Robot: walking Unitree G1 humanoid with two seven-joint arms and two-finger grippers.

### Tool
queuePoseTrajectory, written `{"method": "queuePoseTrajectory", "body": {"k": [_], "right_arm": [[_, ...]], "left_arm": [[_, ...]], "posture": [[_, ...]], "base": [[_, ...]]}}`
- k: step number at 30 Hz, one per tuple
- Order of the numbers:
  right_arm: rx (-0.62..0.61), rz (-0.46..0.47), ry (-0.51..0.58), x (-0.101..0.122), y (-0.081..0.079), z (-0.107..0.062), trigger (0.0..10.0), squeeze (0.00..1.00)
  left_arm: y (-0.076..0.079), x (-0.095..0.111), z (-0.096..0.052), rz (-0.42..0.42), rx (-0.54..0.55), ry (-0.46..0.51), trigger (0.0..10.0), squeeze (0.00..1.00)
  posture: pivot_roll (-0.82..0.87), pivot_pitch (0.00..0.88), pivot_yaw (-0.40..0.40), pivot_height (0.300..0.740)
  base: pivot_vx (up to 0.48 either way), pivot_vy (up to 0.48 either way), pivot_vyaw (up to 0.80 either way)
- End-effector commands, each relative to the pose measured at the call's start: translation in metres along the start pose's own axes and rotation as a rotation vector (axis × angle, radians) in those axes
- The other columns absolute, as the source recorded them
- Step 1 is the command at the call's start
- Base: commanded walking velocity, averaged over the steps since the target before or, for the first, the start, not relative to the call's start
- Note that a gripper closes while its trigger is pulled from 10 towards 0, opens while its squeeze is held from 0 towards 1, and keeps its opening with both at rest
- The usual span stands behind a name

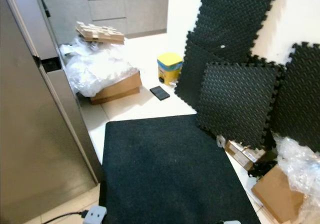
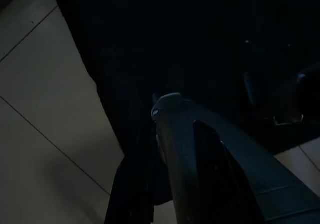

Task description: Restocking fridge

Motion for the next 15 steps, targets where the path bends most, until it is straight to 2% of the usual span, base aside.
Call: {"method": "queuePoseTrajectory", "body": {"k": [1, 15], "right_arm": [[-0.013, -0.003, 0.003, -0.0003, 0.0056, -0.0011, 10.0, 0.0], [0.005, -0.016, -0.005, -0.0027, 0.0039, -0.0012, 10.0, 0.0]], "left_arm": [[0.0162, -0.0239, -0.0024, -0.028, -0.051, -0.089, 10.0, 0.0], [0.013, -0.0243, -0.0028, -0.054, -0.018, -0.086, 10.0, 0.0]], "posture": [[0.06, 0.0, -0.057, 0.74], [0.06, 0.0, -0.058, 0.74]], "base": [[0.0, 0.0, 0.0], [0.0, 0.0, 0.0]]}}
Point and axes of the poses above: a point about 5 cm out from each wrist's last joint towards the gripper, its own z axis pointing out of the wrist towards the gripper, its own x axis along the axis of the wrist's last joint, y = z × x, the point moved 1 cm from there along z, pointing out of the wrist towards the gripper, and after that the axes turned 9 degrees about z, right-handed, at the moved point
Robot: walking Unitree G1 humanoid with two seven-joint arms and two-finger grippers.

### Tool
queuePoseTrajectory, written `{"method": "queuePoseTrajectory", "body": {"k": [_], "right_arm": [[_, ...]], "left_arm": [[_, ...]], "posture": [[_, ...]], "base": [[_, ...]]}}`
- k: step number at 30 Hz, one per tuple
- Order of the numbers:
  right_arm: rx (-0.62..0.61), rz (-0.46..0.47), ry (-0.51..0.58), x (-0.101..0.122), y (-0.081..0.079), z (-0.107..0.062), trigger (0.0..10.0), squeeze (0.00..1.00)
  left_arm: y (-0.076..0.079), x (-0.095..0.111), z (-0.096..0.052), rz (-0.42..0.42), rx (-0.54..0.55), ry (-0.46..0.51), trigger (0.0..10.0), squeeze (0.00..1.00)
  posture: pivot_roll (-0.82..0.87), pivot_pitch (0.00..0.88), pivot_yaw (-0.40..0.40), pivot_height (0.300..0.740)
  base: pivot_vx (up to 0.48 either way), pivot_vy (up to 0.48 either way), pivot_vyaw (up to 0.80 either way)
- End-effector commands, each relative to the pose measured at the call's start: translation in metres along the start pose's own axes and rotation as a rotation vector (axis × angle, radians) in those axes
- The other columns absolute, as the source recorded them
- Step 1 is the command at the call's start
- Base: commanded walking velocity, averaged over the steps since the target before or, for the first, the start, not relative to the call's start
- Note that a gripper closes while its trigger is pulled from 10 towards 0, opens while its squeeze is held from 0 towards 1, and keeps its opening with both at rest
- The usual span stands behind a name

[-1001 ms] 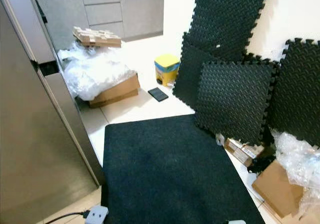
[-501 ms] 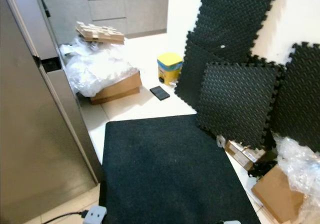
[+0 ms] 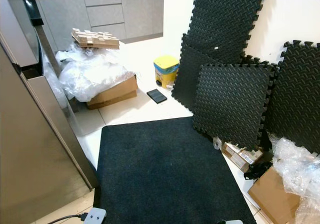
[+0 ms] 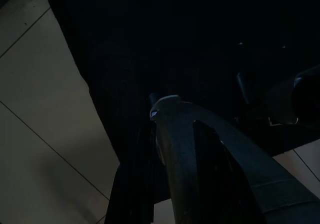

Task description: Restocking fridge

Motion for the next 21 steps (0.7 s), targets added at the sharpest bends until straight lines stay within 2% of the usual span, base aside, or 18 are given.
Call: {"method": "queuePoseTrajectory", "body": {"k": [1, 8, 21], "right_arm": [[0.003, -0.006, 0.006, 0.0013, -0.0002, 0.0, 10.0, 0.0], [0.01, -0.012, 0.008, 0.0022, -0.0007, 0.0001, 10.0, 0.0], [0.023, -0.017, 0.007, 0.0022, -0.0048, 0.0008, 10.0, 0.0]], "left_arm": [[0.0106, -0.0187, -0.0019, -0.027, -0.025, -0.069, 10.0, 0.0], [0.0114, -0.0192, -0.0015, 0.027, -0.037, -0.091, 10.0, 0.0], [0.0126, -0.0171, -0.0008, 0.032, -0.045, -0.085, 10.0, 0.0]], "posture": [[0.06, 0.0, -0.058, 0.74], [0.06, 0.0, -0.059, 0.74], [0.06, 0.0, -0.053, 0.74]], "base": [[0.0, 0.0, 0.0], [0.069, 0.0, 0.0], [0.333, 0.0, 0.0]]}}
Point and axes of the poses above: a point about 5 cm out from each wrist's last joint towards the gripper, its own z axis pointing out of the wrist towards the gripper, its own x axis along the axis of the wrist's last joint, y = z × x, the point moved 1 cm from there along z, pointing out of the wrist towards the gripper, and after that the axes turned 9 degrees about z, right-handed, at the moved point
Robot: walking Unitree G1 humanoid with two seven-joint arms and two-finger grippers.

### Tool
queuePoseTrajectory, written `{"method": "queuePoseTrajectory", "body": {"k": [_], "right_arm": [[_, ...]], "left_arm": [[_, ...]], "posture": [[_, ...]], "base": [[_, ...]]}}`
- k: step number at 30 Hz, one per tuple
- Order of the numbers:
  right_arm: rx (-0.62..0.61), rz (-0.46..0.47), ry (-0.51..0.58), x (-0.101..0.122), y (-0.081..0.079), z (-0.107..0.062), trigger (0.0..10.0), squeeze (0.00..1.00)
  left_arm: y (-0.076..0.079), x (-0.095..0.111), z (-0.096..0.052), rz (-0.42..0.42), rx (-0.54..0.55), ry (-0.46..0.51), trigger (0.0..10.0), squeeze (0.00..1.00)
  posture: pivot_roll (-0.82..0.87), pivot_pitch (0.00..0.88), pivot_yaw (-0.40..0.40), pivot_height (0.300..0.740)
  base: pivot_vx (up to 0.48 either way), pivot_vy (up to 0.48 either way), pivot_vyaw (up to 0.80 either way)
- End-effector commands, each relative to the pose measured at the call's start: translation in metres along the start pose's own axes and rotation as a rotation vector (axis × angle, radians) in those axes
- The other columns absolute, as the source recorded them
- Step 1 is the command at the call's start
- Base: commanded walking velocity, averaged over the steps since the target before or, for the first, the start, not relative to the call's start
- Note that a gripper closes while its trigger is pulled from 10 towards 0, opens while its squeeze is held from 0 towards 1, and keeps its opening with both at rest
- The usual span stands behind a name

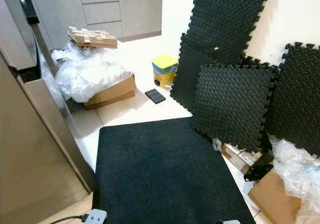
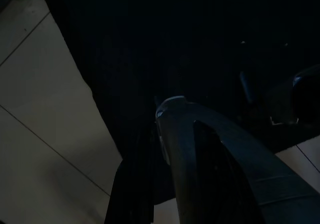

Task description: Restocking fridge

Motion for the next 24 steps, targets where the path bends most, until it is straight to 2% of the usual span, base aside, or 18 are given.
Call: {"method": "queuePoseTrajectory", "body": {"k": [1, 12, 19, 24], "right_arm": [[0.004, -0.002, 0.013, 0.0038, -0.0018, 0.0006, 10.0, 0.0], [0.021, -0.004, 0.009, 0.0017, -0.0032, 0.0005, 10.0, 0.0], [0.018, 0.008, 0.006, -0.0001, -0.0011, -0.0001, 10.0, 0.0], [0.014, 0.006, 0.005, -0.0015, 0.0002, -0.0005, 10.0, 0.0]], "left_arm": [[0.0097, -0.016, -0.0014, 0.008, -0.036, -0.065, 10.0, 0.0], [0.0104, -0.0165, -0.0014, 0.005, -0.04, -0.065, 10.0, 0.0], [0.0111, -0.0161, -0.0012, 0.004, -0.042, -0.063, 10.0, 0.0], [0.011, -0.0158, -0.0012, 0.0, -0.042, -0.062, 10.0, 0.0]], "posture": [[0.06, 0.0, -0.053, 0.74], [0.06, 0.0, -0.052, 0.74], [0.05, 0.0, -0.052, 0.74], [0.05, 0.0, -0.053, 0.74]], "base": [[0.356, 0.0, 0.0], [0.36, 0.0, 0.0], [0.367, 0.0, 0.68], [0.369, 0.0, 0.0]]}}
Point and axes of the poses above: a point about 5 cm out from each wrist's last joint towards the gripper, its own z axis pointing out of the wrist towards the gripper, its own x axis along the axis of the wrist's last joint, y = z × x, the point moved 1 cm from there along z, pointing out of the wrist towards the gripper, and after that the axes turned 9 degrees about z, right-handed, at the moved point
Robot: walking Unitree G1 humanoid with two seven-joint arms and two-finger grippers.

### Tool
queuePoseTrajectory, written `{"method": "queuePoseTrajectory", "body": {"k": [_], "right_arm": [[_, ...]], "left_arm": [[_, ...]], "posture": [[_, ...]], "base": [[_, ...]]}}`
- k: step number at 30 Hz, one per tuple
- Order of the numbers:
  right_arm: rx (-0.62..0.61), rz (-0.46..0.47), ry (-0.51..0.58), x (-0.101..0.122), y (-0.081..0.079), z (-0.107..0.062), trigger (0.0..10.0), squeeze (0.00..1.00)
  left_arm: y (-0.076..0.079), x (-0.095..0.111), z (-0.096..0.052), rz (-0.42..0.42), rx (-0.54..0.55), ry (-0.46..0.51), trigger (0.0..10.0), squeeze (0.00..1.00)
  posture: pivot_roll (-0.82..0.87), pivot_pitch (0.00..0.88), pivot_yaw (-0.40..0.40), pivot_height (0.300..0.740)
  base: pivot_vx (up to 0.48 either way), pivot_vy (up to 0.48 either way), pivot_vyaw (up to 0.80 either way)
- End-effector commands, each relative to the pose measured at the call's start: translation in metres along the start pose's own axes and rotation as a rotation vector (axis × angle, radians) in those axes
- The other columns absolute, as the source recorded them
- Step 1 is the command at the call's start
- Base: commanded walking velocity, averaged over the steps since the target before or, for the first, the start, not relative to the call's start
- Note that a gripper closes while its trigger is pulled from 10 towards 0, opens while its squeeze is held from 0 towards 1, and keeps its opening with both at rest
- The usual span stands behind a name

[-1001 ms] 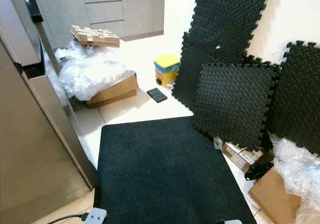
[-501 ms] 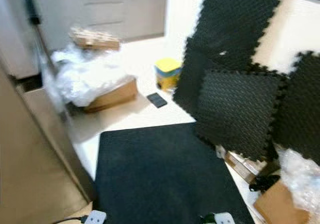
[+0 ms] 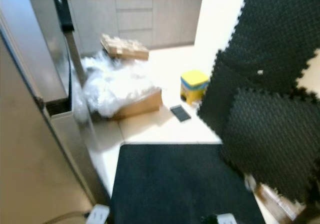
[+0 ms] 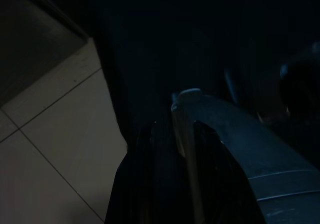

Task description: Restocking fridge

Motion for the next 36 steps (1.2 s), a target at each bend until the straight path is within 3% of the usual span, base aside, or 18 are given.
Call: {"method": "queuePoseTrajectory", "body": {"k": [1, 14, 18, 21, 36], "right_arm": [[-0.021, 0.01, -0.003, -0.0009, 0.0064, -0.0014, 10.0, 0.0], [-0.009, 0.008, -0.009, -0.0031, 0.006, -0.0017, 10.0, 0.0], [0.005, -0.014, -0.02, -0.0046, 0.0048, -0.0017, 10.0, 0.0], [0.01, -0.018, -0.023, -0.0052, 0.0043, -0.0017, 10.0, 0.0], [0.043, -0.021, -0.027, -0.0068, 0.0016, -0.0017, 10.0, 0.0]], "left_arm": [[0.0085, -0.0187, -0.0021, -0.009, -0.024, -0.075, 10.0, 0.0], [0.0105, -0.0175, -0.0019, -0.015, -0.048, -0.063, 10.0, 0.0], [0.011, -0.019, -0.0022, -0.015, -0.049, -0.067, 10.0, 0.0], [0.0112, -0.0195, -0.0023, -0.016, -0.049, -0.068, 10.0, 0.0], [0.0077, -0.0198, -0.0028, -0.032, -0.028, -0.071, 10.0, 0.0]], "posture": [[0.05, 0.0, -0.053, 0.74], [0.05, 0.0, -0.053, 0.74], [0.05, 0.0, -0.054, 0.74], [0.05, 0.0, -0.054, 0.74], [0.05, 0.0, -0.056, 0.74]], "base": [[0.3, 0.0, 0.0], [0.0, 0.0, 0.0], [0.0, -0.402, 0.0], [0.0, -0.461, 0.46], [0.0, 0.0, 0.78]]}}
Point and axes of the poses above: a point about 5 cm out from each wrist's last joint towards the gripper, its own z axis pointing out of the wrist towards the gripper, its own x axis along the axis of the wrist's last joint, y = z × x, the point moved 1 cm from there along z, pointing out of the wrist towards the gripper, and after that the axes turned 9 degrees about z, right-handed, at the moved point
